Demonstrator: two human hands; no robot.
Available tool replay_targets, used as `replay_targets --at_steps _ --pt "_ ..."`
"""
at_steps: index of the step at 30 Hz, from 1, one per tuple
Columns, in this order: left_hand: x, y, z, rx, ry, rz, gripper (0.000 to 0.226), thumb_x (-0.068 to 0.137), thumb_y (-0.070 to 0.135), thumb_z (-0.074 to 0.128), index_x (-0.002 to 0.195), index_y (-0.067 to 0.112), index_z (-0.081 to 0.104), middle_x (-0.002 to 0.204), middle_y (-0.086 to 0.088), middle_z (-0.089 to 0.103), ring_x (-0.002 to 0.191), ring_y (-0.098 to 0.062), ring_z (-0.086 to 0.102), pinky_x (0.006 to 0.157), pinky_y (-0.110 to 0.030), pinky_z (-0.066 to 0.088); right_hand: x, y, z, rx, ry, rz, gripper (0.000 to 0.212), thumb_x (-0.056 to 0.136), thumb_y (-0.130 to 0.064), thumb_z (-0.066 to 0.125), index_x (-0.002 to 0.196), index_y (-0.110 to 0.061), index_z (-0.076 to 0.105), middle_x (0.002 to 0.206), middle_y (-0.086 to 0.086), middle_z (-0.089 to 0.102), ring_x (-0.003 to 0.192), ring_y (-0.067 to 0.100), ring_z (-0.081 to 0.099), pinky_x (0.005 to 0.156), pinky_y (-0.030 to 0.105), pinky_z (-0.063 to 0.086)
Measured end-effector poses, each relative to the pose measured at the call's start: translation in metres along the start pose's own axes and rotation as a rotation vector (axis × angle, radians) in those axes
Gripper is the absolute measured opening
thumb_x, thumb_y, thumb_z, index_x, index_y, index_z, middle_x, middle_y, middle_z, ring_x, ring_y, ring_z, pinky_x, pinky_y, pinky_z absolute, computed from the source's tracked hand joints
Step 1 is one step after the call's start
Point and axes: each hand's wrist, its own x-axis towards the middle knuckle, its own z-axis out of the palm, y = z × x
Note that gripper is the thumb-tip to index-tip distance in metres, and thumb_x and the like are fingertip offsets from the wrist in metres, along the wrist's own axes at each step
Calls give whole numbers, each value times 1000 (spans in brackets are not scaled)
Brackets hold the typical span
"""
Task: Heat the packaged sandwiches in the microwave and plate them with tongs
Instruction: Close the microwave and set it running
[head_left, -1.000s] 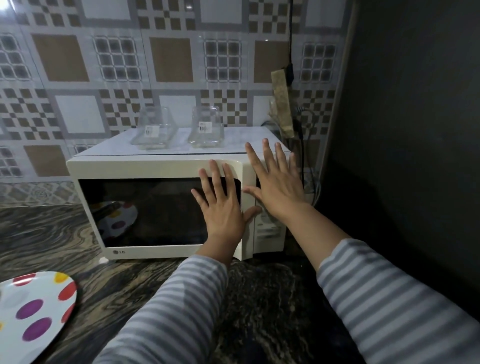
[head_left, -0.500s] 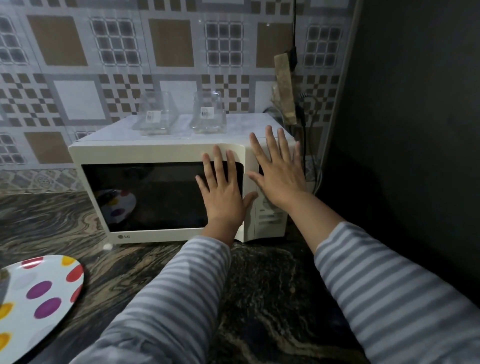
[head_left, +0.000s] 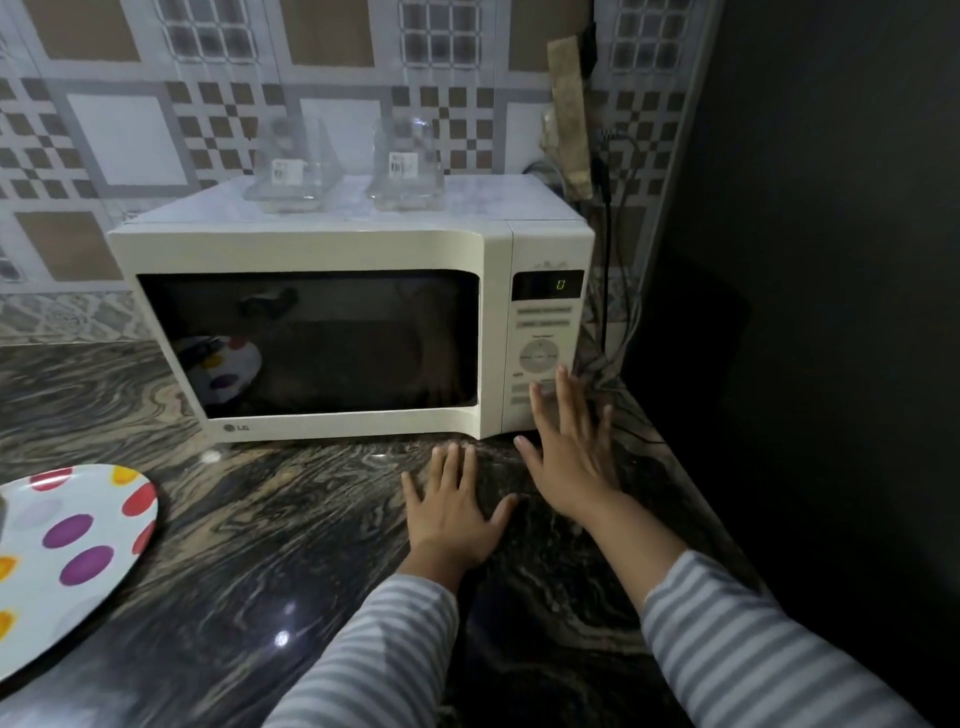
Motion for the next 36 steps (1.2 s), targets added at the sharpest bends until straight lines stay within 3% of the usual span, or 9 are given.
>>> replay_targets --at_steps 13,18,23,28,36 --pt "5 -1 6 25 67 -12 86 83 74 20 152 26 7 161 4 -5 146 -13 -12 116 -54 -6 6 7 10 -60 69 -12 68 99 -50 28 153 -23 -3 151 4 -36 142 18 -29 116 56 -8" --pt "5 0 7 26 64 -16 86 83 74 20 152 27 7 161 5 -4 147 -13 -11 116 -55 -5 7 5 5 -61 -15 -2 73 98 -54 26 152 -23 -11 143 3 -47 139 18 -34 115 55 -13" --pt "6 -1 6 18 66 -15 86 82 75 20 152 27 8 161 5 -3 147 -12 -10 116 -55 -5 2 2 -13 -10 -3 -2 70 99 -54 25 153 -24 -8 155 5 -33 145 25 -23 116 54 -10" --pt "6 -2 7 15 64 -11 86 82 76 19 152 28 7 161 6 -4 147 -12 -11 115 -55 -5 10 4 -30 -23 43 -33 70 99 -51 23 151 -22 -15 152 5 -37 141 23 -33 115 56 -11" --pt "7 -2 8 21 66 -11 87 82 76 19 152 28 7 161 5 -4 147 -13 -11 115 -56 -6 15 3 -28 -55 77 -52 70 100 -48 27 153 -19 -8 156 6 -31 143 21 -29 116 55 -9"
